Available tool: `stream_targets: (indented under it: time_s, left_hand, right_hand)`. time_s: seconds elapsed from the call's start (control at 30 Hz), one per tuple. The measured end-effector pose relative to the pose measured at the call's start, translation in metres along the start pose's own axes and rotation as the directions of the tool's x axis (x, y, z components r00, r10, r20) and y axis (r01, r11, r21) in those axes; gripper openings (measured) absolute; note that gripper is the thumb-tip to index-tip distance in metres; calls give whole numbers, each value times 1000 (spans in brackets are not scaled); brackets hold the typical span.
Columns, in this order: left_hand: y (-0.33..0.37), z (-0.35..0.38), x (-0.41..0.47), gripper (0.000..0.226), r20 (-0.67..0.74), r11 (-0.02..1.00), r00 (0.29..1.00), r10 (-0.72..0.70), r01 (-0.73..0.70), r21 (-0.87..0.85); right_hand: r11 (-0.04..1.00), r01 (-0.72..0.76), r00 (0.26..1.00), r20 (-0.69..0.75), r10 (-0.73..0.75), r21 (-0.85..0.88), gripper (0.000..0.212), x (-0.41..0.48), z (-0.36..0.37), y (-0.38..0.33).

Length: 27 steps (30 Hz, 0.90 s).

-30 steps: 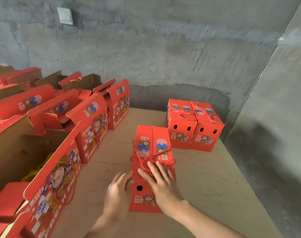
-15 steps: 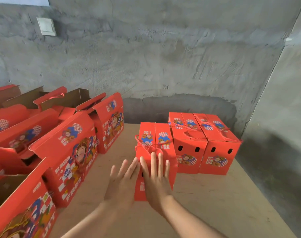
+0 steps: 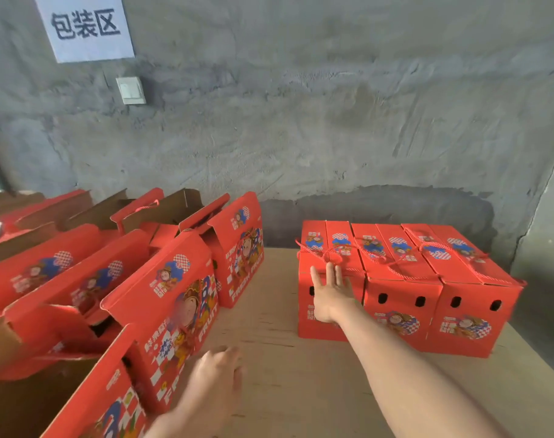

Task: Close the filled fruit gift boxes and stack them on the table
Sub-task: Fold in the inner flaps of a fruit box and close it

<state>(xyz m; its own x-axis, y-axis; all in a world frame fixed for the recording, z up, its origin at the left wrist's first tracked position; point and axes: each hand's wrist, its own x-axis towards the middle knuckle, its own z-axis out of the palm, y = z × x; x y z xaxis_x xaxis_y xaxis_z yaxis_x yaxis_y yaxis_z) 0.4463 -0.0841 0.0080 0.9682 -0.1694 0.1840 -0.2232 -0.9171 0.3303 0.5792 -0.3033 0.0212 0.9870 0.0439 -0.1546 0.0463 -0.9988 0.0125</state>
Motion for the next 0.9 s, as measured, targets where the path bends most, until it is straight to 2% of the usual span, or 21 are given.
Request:
stream_targets:
  time_s: [0.1, 0.2, 0.3, 0.37, 0.43, 0.47, 0.5, 0.6, 0.67, 0.73, 0.8, 0.83, 0.9]
  left_hand:
    - [4, -30, -16, 9, 13, 992, 999, -38, 36, 120]
    - [11, -61, -42, 10, -11, 987, 999, -46, 47, 157]
    - [12, -103, -81, 20, -49, 987, 997, -52, 58, 148]
    - [7, -135, -116, 23, -86, 989, 994, -71, 81, 121]
    - [-3, -168, -157, 23, -148, 990, 984, -102, 115, 82]
    - [-9, -184, -178, 23, -184, 989, 975, -122, 135, 61]
    - [-17, -199, -200, 22, -215, 986, 966, -146, 160, 48]
    - [-42, -226, -262, 21, -288, 971, 931, -224, 237, 10]
    - [-57, -232, -298, 21, -300, 953, 910, -287, 302, 5]
    - [-68, -233, -327, 23, -287, 938, 900, -328, 346, 11]
    - [-75, -231, -348, 25, -277, 932, 898, -342, 361, 19]
    - [-78, -229, -356, 25, -275, 932, 898, -343, 363, 22]
    - [-80, -228, -367, 26, -269, 931, 898, -348, 364, 12]
  right_hand:
    - [978, 160, 986, 34, -166, 136, 69, -60, 25, -29]
    - [862, 347, 926, 10, -377, 370, 55, -148, 52, -74]
    - [737, 366, 848, 123, -516, 568, 44, -230, 57, -124]
    - [659, 331, 806, 161, -570, 676, 35, -287, 55, -152]
    - [537, 261, 810, 121, -574, 802, 17, -340, 53, -174]
    - [510, 210, 802, 151, -577, 834, 12, -362, 52, -184]
    - [499, 152, 785, 202, -585, 853, 16, -382, 49, -194]
    - [489, 75, 726, 288, -624, 869, 50, -421, 41, -219]
    - [487, 57, 734, 295, -612, 871, 60, -438, 33, -237]
    - [465, -62, 756, 346, -556, 883, 61, -452, 29, -254]
    - [380, -247, 735, 427, -526, 892, 46, -465, 24, -266]
    - [339, -287, 736, 433, -521, 896, 31, -471, 19, -268]
    - [316, -288, 788, 411, -458, 904, 9, -476, 13, -269]
